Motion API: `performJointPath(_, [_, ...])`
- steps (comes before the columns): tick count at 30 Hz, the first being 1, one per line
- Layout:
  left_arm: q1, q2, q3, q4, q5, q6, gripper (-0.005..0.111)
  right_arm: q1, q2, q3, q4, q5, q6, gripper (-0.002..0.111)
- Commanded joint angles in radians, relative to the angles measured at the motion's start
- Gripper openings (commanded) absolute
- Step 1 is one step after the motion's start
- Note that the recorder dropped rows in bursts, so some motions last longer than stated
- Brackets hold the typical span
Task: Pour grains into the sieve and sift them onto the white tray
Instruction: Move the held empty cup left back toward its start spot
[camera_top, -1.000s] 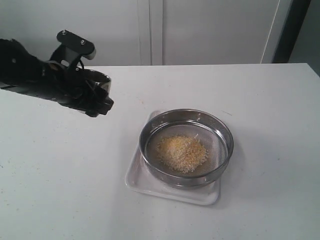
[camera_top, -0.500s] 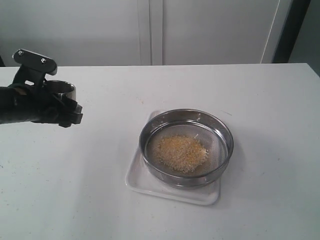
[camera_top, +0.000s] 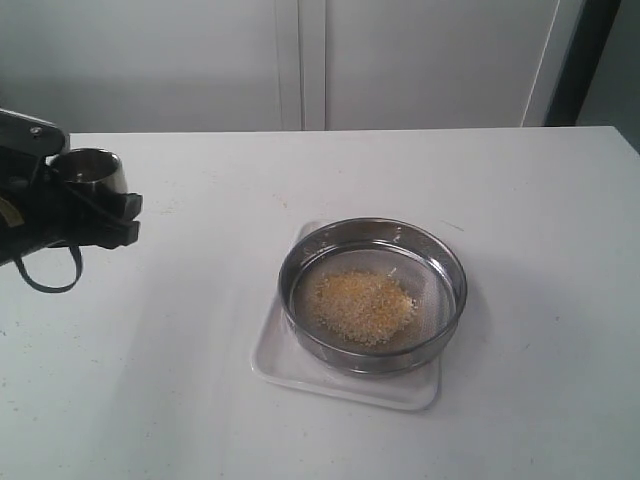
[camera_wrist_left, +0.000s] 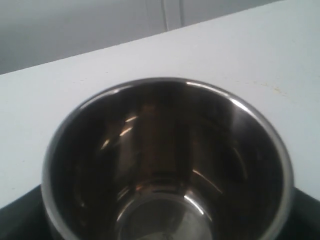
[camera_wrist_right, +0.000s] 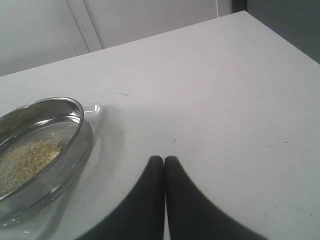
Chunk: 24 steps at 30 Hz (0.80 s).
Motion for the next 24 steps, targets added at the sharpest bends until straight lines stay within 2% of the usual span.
performJointPath(1, [0.065,-0.012,0.043,0.069,-0.066,-0.053,0.0,0.001,-0.004,0.007,0.0,-0.014,0.003,0.0])
performJointPath(6, [0.093,-0.002,0.066,0.076,-0.094,-0.048,0.0,0.001,-0.004,0.007,0.0,-0.014,0.003,0.0])
performJointPath(12, [0.095,0.063,0.066,0.079,-0.135,-0.047,0.0,0.001,-0.004,0.007,0.0,-0.014,0.003,0.0])
performJointPath(19, [0.111,0.177,0.066,0.061,-0.318,-0.067,0.0,0.001,-0.004,0.007,0.0,-0.014,0.003,0.0])
performJointPath(24, [0.151,0.256,0.066,0.07,-0.358,-0.091,0.0,0.001,-0.004,0.007,0.0,-0.014,0.003,0.0])
